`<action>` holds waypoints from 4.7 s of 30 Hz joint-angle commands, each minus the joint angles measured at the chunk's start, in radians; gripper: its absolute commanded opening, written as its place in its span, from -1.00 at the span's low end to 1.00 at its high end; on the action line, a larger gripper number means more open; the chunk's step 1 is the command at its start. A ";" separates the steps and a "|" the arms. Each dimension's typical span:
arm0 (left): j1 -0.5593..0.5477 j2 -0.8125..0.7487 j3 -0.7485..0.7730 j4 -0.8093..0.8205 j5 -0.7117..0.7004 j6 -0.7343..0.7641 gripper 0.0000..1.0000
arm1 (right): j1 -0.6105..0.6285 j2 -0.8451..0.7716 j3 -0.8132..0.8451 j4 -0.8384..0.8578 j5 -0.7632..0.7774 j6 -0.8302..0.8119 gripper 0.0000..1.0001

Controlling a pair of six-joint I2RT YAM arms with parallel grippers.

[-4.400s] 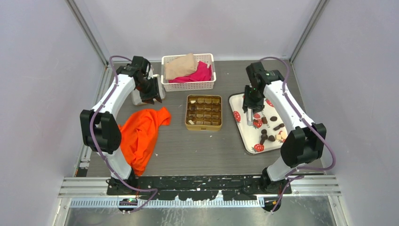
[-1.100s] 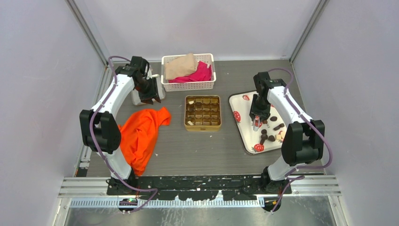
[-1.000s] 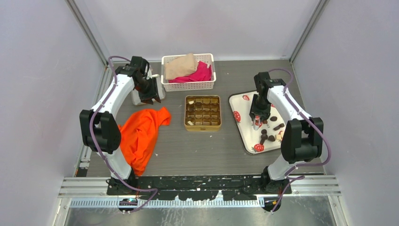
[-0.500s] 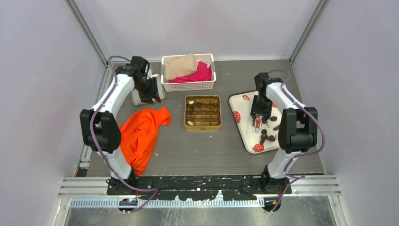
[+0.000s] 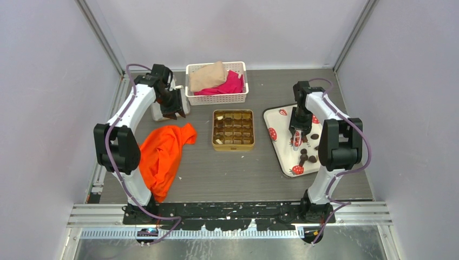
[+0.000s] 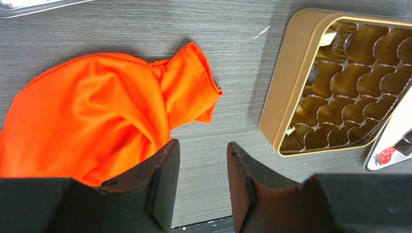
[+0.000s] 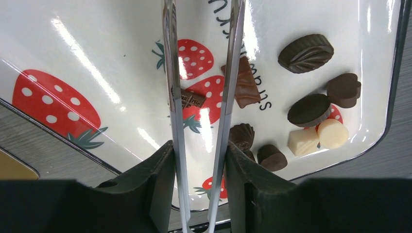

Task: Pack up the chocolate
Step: Pick up the fake chocolate from the plate, then place the fake chocolate in the packing box.

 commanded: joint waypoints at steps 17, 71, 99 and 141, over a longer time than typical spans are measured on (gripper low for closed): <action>0.011 0.005 0.054 0.008 0.017 0.012 -0.17 | -0.008 -0.088 0.036 -0.032 -0.034 -0.009 -0.99; 0.011 -0.057 0.000 0.009 -0.004 0.010 -0.17 | 0.690 -0.054 0.326 -0.069 -0.147 0.123 -0.99; 0.013 -0.084 -0.028 0.015 -0.002 0.011 -0.17 | 0.710 0.004 0.262 -0.044 -0.122 0.151 -0.99; 0.013 -0.097 -0.040 0.014 -0.005 0.014 -0.17 | 0.591 -0.179 0.244 -0.086 0.001 0.206 -0.95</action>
